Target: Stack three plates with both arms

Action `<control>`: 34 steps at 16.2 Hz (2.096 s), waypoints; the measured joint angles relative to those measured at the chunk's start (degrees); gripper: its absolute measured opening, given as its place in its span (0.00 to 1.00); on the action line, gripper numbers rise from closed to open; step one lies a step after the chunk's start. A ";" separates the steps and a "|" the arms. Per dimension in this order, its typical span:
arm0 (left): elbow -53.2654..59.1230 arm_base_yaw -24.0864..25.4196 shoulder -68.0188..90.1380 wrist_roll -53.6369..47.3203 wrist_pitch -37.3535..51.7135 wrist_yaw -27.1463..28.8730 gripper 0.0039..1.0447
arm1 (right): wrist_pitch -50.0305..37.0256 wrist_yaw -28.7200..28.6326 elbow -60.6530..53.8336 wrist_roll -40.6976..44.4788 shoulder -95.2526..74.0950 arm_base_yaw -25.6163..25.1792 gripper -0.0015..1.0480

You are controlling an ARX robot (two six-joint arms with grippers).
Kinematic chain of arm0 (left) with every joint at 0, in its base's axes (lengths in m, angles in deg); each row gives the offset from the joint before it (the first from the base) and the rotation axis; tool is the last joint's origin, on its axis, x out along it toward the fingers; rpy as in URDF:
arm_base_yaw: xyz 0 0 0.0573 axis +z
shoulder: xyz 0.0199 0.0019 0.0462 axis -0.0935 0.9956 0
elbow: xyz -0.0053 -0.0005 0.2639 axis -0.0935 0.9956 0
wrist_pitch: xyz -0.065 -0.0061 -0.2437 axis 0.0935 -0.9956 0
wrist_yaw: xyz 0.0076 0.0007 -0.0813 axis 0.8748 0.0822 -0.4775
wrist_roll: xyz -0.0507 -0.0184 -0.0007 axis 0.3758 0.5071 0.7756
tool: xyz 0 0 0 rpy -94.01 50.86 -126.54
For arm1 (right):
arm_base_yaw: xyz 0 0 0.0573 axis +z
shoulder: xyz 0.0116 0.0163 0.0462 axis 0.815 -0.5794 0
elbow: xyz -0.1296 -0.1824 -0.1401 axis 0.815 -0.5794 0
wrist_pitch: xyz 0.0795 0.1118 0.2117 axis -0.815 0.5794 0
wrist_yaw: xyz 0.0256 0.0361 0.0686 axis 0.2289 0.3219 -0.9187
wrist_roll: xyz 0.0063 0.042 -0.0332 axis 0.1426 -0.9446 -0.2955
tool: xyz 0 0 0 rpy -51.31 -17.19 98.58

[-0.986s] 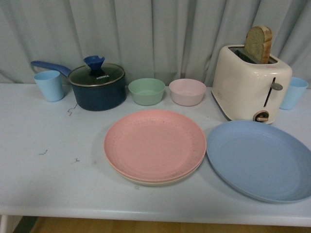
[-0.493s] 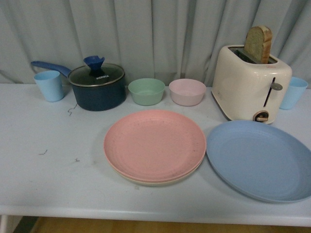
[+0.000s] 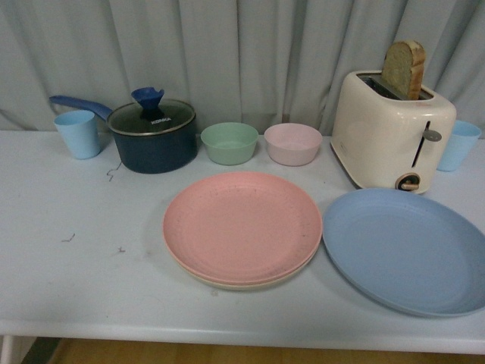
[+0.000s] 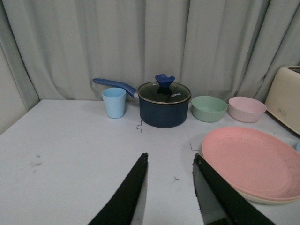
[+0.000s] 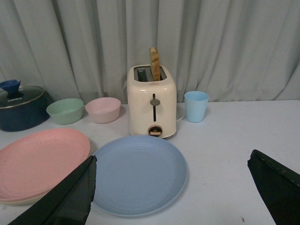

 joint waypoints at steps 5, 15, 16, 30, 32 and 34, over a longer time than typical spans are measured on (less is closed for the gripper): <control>0.00 0.07 0.00 -0.04 0.02 0.00 0.88 | -53.64 -50.36 3.08 -15.30 -48.39 -11.67 0.94; 0.00 0.07 0.00 -0.17 0.02 0.02 0.94 | -39.17 6.08 46.42 -6.27 -113.72 -1.40 0.94; 0.02 0.07 0.00 -0.17 0.02 0.02 0.94 | -36.30 7.50 48.48 -5.99 -116.08 -1.25 0.94; 0.00 0.07 0.00 -0.17 0.02 0.02 0.94 | -32.57 3.69 49.62 -5.75 -122.86 -6.40 0.08; 0.00 0.07 0.00 -0.20 0.00 0.00 0.94 | -32.83 0.20 47.76 -5.79 -119.75 -7.43 0.03; 0.02 0.07 0.00 -0.17 0.00 0.02 0.94 | -32.28 -1.25 45.62 -5.81 -116.10 -8.81 0.03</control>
